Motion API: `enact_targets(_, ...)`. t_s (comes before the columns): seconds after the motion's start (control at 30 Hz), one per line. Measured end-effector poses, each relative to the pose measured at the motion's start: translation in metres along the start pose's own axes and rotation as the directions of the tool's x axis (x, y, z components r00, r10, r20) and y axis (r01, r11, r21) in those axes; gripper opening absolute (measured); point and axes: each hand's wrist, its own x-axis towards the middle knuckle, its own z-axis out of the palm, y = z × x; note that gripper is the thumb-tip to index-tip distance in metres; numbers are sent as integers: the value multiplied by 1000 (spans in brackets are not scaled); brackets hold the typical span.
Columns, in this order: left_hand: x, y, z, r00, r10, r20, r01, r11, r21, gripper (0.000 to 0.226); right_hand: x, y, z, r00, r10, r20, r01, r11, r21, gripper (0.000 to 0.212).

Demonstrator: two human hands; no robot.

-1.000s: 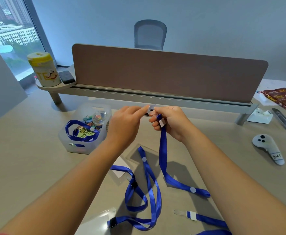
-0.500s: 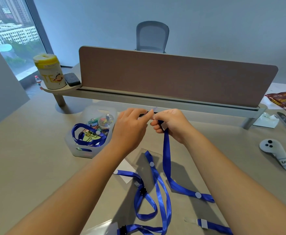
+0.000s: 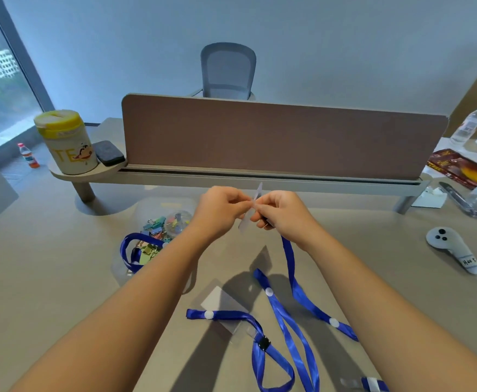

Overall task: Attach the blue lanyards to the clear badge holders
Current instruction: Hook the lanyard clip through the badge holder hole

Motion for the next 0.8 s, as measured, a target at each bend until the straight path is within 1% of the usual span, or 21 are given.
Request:
enact_targets(0.1, 7, 2, -5, 996, 14, 88, -35, 969, 243, 25, 2, 3, 6, 1000, 2, -23, -4, 996, -85, 22)
enact_targets(0.17, 12, 5, -7, 989, 12, 146, -71, 911, 406, 27, 4, 8, 8, 999, 0, -46, -7, 987, -163, 19)
enact_targets(0.2, 14, 6, -6, 986, 14, 168, -91, 883, 461, 27, 4, 9, 8, 998, 0, -55, -11, 980, -197, 18)
enact_targets(0.27, 17, 11, -1, 979, 25, 200, -128, 845, 520, 27, 6, 12, 5, 998, -1, -62, -15, 967, -255, 20)
enact_targets(0.33, 19, 14, 4, 977, 27, 211, -138, 834, 534, 27, 6, 13, 0, 998, -14, -55, -4, 949, -314, 24)
enact_targets(0.5, 22, 18, 25, 987, 10, 159, -88, 867, 491, 23, 7, 22, -18, 999, -31, -15, 23, 922, -386, 19)
enact_targets(0.67, 26, 23, 44, 994, 42, 104, -84, 896, 437, 15, 7, 33, -36, 996, -86, 33, 92, 928, -362, 17)
enact_targets(0.7, 27, 23, 47, 994, 38, 103, -77, 912, 403, 14, 8, 34, -39, 995, -88, 51, 101, 930, -354, 17)
enact_targets(0.73, 28, 22, 50, 995, 25, 98, -56, 942, 330, 11, 10, 36, -43, 994, -87, 70, 106, 933, -345, 16)
enact_targets(0.77, 29, 20, 54, 996, -4, 92, -17, 975, 220, 12, 11, 38, -46, 993, -86, 85, 109, 939, -325, 16)
enact_targets(0.8, 30, 18, 57, 994, -51, 93, 44, 996, 73, 17, 13, 39, -50, 992, -83, 95, 107, 953, -285, 16)
